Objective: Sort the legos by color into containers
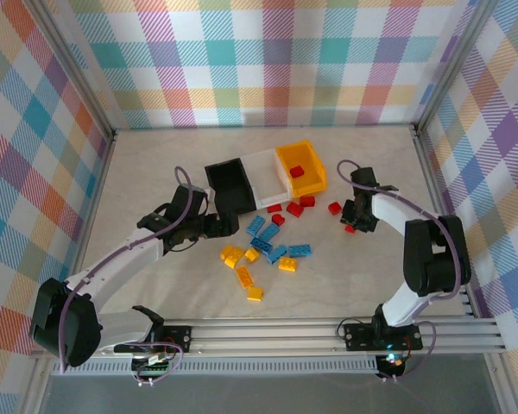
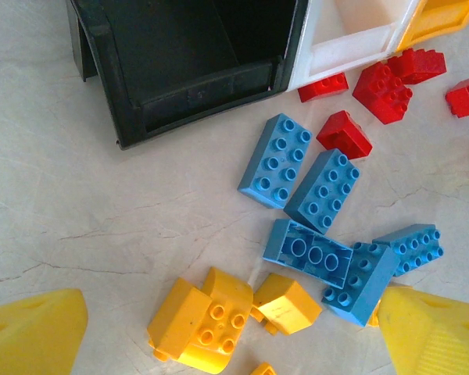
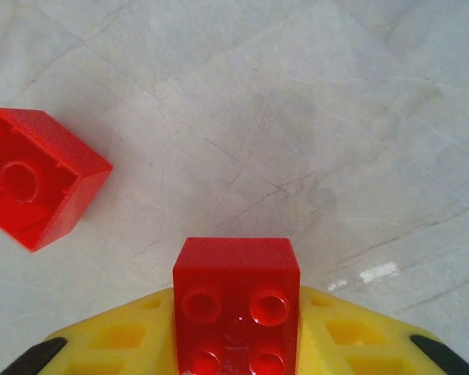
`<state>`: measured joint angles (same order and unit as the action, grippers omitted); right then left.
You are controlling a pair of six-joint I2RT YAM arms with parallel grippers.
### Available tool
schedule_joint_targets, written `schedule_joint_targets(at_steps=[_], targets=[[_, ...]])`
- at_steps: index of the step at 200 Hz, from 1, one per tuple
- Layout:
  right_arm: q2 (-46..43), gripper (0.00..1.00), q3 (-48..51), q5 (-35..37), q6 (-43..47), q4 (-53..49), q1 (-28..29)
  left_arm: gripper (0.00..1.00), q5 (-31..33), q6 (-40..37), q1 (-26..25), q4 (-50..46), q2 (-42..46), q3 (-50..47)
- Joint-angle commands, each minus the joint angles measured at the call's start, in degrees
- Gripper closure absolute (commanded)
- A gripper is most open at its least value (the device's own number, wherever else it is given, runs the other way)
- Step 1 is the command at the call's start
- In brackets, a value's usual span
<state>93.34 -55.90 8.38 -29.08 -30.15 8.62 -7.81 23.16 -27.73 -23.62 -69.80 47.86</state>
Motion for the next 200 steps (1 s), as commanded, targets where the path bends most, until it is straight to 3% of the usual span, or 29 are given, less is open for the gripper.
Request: schedule_joint_targets(at_steps=[1, 43, 79, 200], targets=[[-3.3, 0.66, 0.4, -0.4, 1.0, -1.3, -0.2, 0.04, 0.1, 0.8, -0.3, 0.8, -0.3, -0.4], [-8.5, 0.67, -3.8, -3.7, 1.7, -3.7, 2.5, 0.04, 0.1, 0.9, -0.3, 1.3, -0.3, -0.6], [-7.3, 0.66, -12.7, -7.4, 2.8, -3.7, 5.7, 0.04, 0.0, 1.1, -0.3, 2.0, -0.7, -0.6], [23.9, 0.67, -48.5, -11.3, 10.0, -7.1, 9.8, 0.04, 1.8, -1.3, 1.8, -1.7, 2.2, -0.6]])
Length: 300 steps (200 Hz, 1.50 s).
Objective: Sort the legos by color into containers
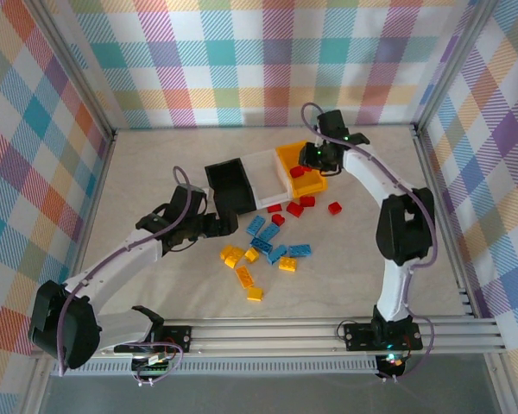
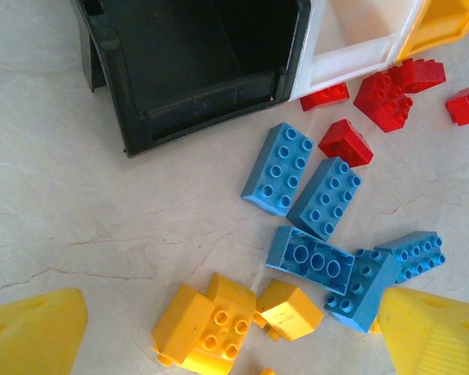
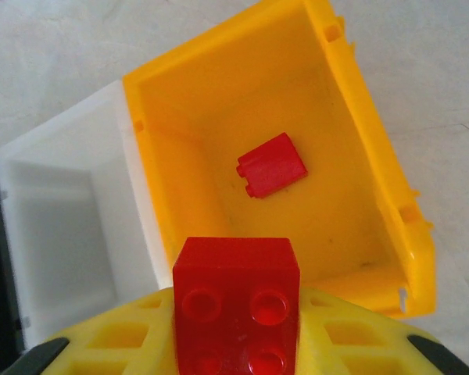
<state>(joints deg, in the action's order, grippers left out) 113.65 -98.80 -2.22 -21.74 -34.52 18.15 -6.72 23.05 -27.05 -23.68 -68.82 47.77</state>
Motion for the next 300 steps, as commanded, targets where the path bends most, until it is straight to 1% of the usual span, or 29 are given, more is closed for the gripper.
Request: schedule_joint_targets(at_steps=[1, 75, 188, 203, 218, 248, 268, 282, 300], targets=[[3.8, 0.67, -5.9, -0.8, 2.8, -2.8, 0.2, 0.04, 0.7, -1.1, 1.2, -1.7, 1.2, -0.4], [12.4, 0.67, -15.1, -0.5, 5.5, -6.1, 0.4, 0.04, 0.1, -1.2, 2.4, -2.4, 0.9, -0.1], [15.8, 0.66, -17.3, -0.8, 6.3, -6.8, 0.6, 0.04, 0.4, -0.8, 2.5, -3.1, 1.4, -0.5], [15.8, 0.64, -17.2, -0.7, 6.3, -6.9, 0.6, 0.04, 0.5, -0.9, 2.5, -3.2, 1.6, -0.6], [15.9, 0.60, -17.2, -0.6, 6.2, -7.1, 0.7, 0.04, 0.4, -1.0, 2.7, -3.2, 1.7, -0.7], [15.4, 0.54, -17.0, -0.4, 6.0, -7.4, 0.8, 0.04, 0.1, -0.9, 2.8, -3.2, 2.0, -1.2], [14.5, 0.54, -16.6, -0.5, 5.9, -7.7, 0.9, 0.04, -0.1, -0.7, 2.9, -3.3, 2.2, -1.3], [12.7, 0.54, -15.7, -0.6, 5.7, -7.9, 1.0, 0.04, -0.2, -0.5, 2.9, -3.4, 2.7, -1.3], [7.2, 0.53, -11.7, -0.1, 5.6, -7.1, 1.2, 0.04, -0.4, -0.1, 2.9, -3.5, 3.4, -1.3]])
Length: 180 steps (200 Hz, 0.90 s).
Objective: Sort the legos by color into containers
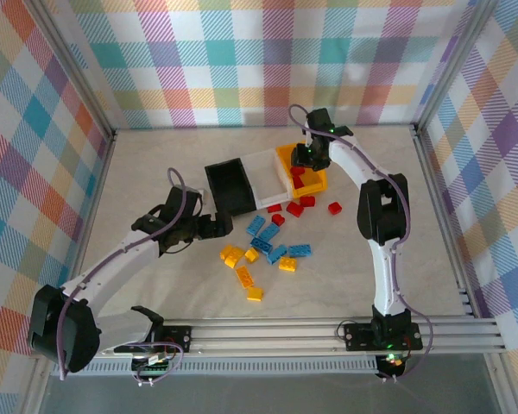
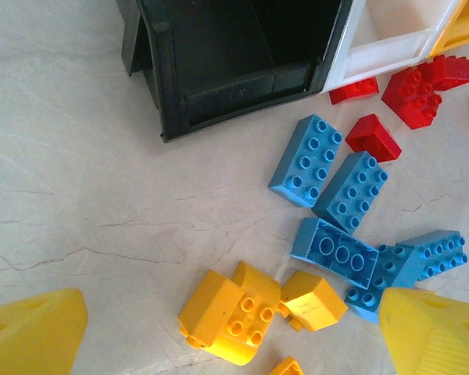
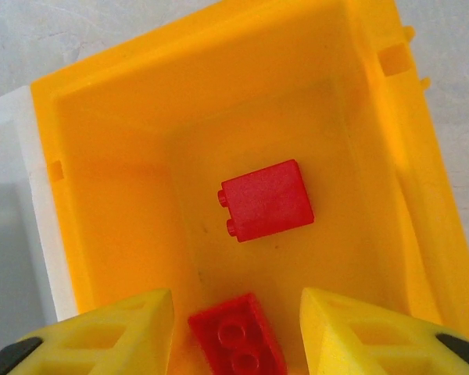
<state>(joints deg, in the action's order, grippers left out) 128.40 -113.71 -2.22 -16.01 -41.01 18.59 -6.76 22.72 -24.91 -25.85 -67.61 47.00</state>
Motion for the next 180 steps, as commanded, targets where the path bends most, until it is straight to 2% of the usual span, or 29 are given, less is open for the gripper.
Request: schedule_joint_targets(at_steps=[1, 19, 38, 59, 75, 111, 180], targets=[[-7.9, 0.53, 3.6, 0.0, -0.2, -0.5, 0.9, 0.04, -0.4, 0.2, 0.7, -1.3, 2.2, -0.5], [-15.9, 0.48, 12.2, 2.4, -0.1, 1.3, 0.8, 0.04, -1.2, 0.7, 0.8, -0.8, 2.7, -0.6], [-24.3, 0.35, 23.8, 4.9, -0.2, 2.5, -0.4, 0.04, -2.4, 1.3, 0.8, 0.6, 3.2, -1.2], [-31.2, 0.25, 35.1, 3.1, 0.2, 3.1, -4.0, 0.04, -4.3, 1.9, 0.7, 2.5, 3.2, -2.0], [-33.1, 0.22, 39.9, 1.7, 1.0, 2.9, -5.7, 0.04, -5.7, 2.4, 0.8, 4.1, 2.6, -2.3], [-30.8, 0.21, 41.0, 2.0, 0.1, 2.0, -5.9, 0.04, -7.9, 4.1, 0.6, 6.2, 1.9, -2.3], [-22.0, 0.25, 36.5, 1.9, -0.6, 2.1, -5.9, 0.04, -6.1, 2.9, 0.4, 2.9, 5.1, -3.0]])
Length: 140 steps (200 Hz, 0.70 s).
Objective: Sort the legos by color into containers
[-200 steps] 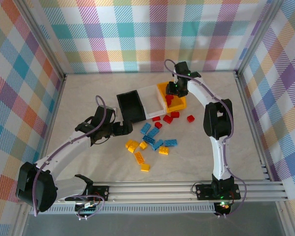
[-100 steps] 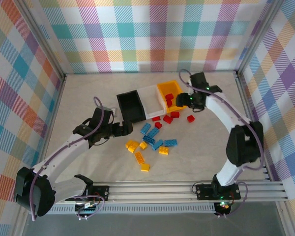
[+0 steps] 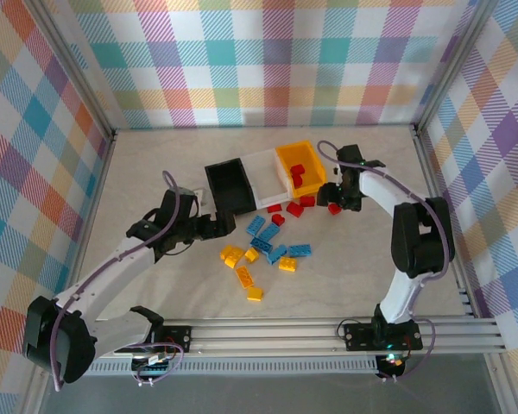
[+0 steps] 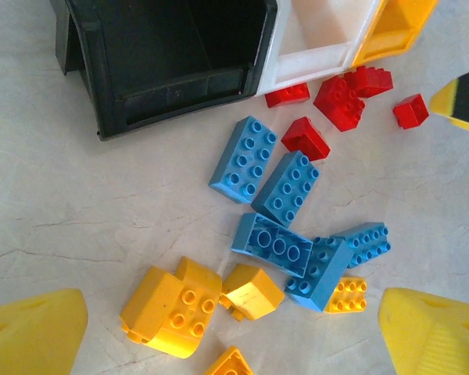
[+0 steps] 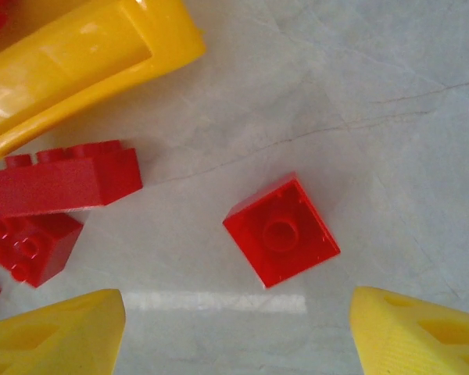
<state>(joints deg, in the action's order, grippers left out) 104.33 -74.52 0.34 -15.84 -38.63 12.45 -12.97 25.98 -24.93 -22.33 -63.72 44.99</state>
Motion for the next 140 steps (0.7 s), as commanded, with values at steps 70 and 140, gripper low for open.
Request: schedule_joint_targets(at_steps=[70, 140], targets=[[5.9, 0.25, -6.5, 4.1, -0.4, -1.7, 0.1, 0.04, 0.5, -0.9, 0.4, -0.3, -0.7, -0.8], [11.1, 0.28, -9.2, 3.8, -0.5, -1.7, -0.1, 0.04, 1.0, -1.8, 0.5, -1.0, -2.2, 0.3]])
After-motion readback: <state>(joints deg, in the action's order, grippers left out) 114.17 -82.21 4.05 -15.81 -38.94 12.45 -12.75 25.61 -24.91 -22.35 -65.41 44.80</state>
